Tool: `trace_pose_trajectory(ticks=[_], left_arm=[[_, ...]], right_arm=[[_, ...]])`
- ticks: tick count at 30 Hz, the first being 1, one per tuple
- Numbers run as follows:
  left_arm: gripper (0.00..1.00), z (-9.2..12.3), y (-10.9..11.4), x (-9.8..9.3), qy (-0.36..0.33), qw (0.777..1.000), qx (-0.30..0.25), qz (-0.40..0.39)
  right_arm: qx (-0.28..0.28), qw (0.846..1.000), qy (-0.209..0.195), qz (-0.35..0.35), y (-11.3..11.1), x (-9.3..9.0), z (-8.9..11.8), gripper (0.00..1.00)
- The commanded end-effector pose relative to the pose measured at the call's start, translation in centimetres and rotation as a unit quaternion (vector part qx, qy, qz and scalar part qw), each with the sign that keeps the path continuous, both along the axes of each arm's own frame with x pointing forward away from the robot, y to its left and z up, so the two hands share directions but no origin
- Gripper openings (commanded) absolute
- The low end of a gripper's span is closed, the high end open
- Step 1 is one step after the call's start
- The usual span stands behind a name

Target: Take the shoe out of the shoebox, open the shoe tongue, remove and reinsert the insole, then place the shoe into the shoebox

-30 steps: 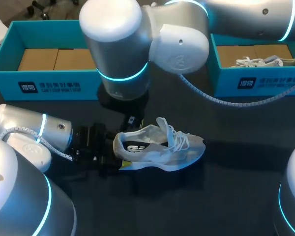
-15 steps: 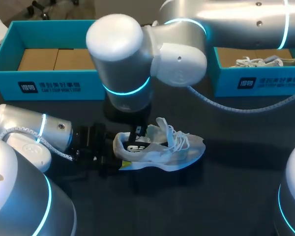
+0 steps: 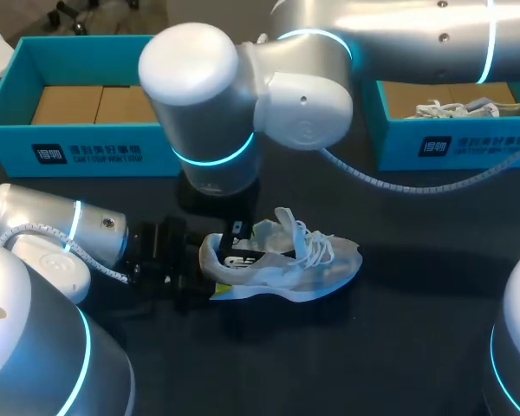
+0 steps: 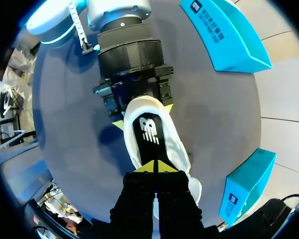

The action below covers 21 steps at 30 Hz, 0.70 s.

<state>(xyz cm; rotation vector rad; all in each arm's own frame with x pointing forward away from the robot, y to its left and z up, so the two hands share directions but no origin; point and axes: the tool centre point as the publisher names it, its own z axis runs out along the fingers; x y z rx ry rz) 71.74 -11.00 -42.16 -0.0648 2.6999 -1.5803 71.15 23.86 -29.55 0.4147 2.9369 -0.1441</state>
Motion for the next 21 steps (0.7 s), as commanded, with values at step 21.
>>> trace_pose_trajectory(ticks=[21], left_arm=[[0.00, -0.3, 0.0, 0.3, 0.000, 1.000, 0.001, 0.000]], right_arm=[[0.033, 0.997, 0.064, 0.009, -3.0, 0.9, -6.9, 0.00]])
